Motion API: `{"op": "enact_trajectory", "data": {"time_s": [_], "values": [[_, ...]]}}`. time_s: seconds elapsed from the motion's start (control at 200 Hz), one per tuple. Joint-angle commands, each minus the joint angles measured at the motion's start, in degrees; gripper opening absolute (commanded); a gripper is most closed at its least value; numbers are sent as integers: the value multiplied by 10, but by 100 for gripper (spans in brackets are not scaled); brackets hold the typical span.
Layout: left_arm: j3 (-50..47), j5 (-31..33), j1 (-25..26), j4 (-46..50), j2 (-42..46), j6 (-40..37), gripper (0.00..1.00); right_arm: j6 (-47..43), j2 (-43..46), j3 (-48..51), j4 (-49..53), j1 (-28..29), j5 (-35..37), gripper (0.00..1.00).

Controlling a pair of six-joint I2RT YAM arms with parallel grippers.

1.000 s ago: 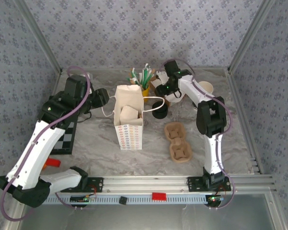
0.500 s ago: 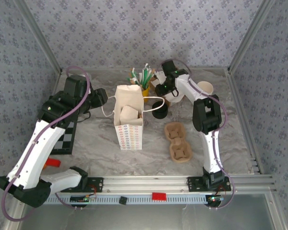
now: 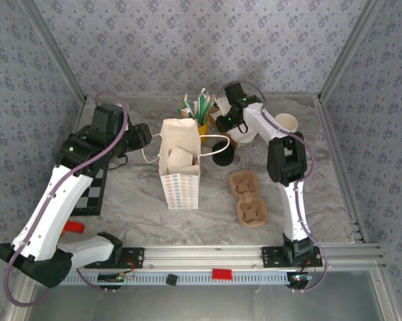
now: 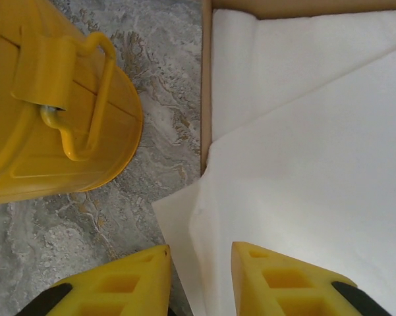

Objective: Pack the takeout coffee

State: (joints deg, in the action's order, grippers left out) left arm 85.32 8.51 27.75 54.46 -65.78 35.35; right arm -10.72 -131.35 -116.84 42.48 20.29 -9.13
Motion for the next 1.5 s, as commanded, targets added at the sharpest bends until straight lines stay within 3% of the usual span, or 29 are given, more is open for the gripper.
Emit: {"op": "enact_trajectory", "data": {"time_s": [0.0, 0.17, 0.35, 0.685, 0.925, 1.119, 1.284, 1.394, 1.494], "values": [[4, -3, -3, 10, 5, -11, 55, 9, -16, -15, -2, -4, -19, 29], [5, -3, -4, 10, 4, -12, 55, 9, -7, -16, -4, -4, -7, 19], [9, -9, -4, 7, -1, -10, 55, 20, 24, -7, -7, -11, 6, 0], [16, -17, -5, 4, -2, -7, 55, 62, 96, 10, -19, -39, -29, 0], [10, -27, -4, 1, 3, 0, 55, 63, 86, 19, 2, -40, -26, 0], [27, -36, -5, 0, 0, -2, 54, 140, 166, 41, -41, -63, -67, 0], [66, -35, -3, 1, -7, 0, 55, 194, 232, 36, -30, -85, -54, 0], [108, -36, 18, 3, -20, -8, 59, 245, 290, 64, -44, -85, -24, 0], [166, -19, 67, 7, -46, -22, 61, 292, 336, 75, -20, -90, -20, 0]]}}
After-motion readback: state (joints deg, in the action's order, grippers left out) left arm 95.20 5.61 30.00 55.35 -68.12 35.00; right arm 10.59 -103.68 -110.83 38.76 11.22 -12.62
